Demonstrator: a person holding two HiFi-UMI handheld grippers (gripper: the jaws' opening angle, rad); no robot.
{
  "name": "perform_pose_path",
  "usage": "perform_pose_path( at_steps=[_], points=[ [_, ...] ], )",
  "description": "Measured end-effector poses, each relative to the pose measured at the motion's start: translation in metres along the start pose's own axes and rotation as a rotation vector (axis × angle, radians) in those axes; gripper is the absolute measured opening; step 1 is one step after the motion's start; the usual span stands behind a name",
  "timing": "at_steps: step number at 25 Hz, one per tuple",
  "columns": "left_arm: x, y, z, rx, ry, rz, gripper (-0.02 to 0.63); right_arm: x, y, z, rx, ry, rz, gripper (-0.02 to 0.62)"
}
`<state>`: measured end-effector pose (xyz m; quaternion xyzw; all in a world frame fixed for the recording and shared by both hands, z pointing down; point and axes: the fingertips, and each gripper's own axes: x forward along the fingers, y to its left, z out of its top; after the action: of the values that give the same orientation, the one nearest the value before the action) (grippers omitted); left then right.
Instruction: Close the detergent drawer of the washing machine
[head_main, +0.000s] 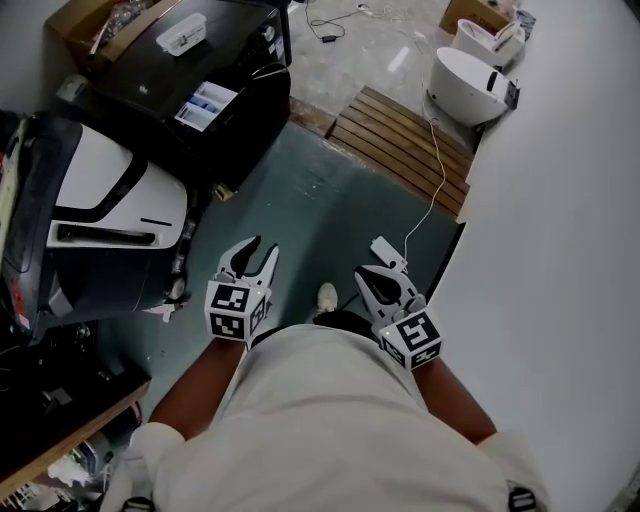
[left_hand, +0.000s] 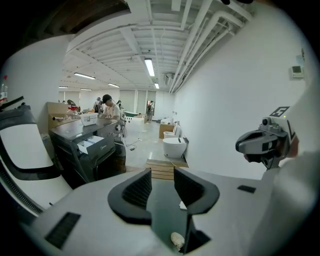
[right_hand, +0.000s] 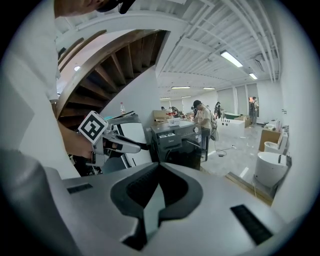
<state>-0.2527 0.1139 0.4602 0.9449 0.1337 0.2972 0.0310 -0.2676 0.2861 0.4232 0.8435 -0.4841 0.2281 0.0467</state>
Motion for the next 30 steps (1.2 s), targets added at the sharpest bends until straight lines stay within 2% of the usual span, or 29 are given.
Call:
perform_pose_path(
  at_steps=[6, 14, 22, 30],
  points=[
    [0.039, -0.005, 0.026, -0.036, -0.016, 0.063, 0.132, -0.004, -0.051, -0.004, 0.005, 0.031, 0.023, 0.006],
    [0.077, 0.009, 0.045, -0.072, -0.037, 0.106, 0.132, 0.02, -0.091, 0.016, -0.027, 0.019, 0.061, 0.006],
    [0.126, 0.049, 0.061, -0.142, -0.07, 0.155, 0.132, 0.064, -0.134, 0.043, -0.072, 0.059, 0.095, 0.006],
    [0.182, 0.101, 0.081, -0.226, -0.058, 0.212, 0.132, 0.126, -0.187, 0.084, -0.128, 0.096, 0.155, 0.006]
  ],
)
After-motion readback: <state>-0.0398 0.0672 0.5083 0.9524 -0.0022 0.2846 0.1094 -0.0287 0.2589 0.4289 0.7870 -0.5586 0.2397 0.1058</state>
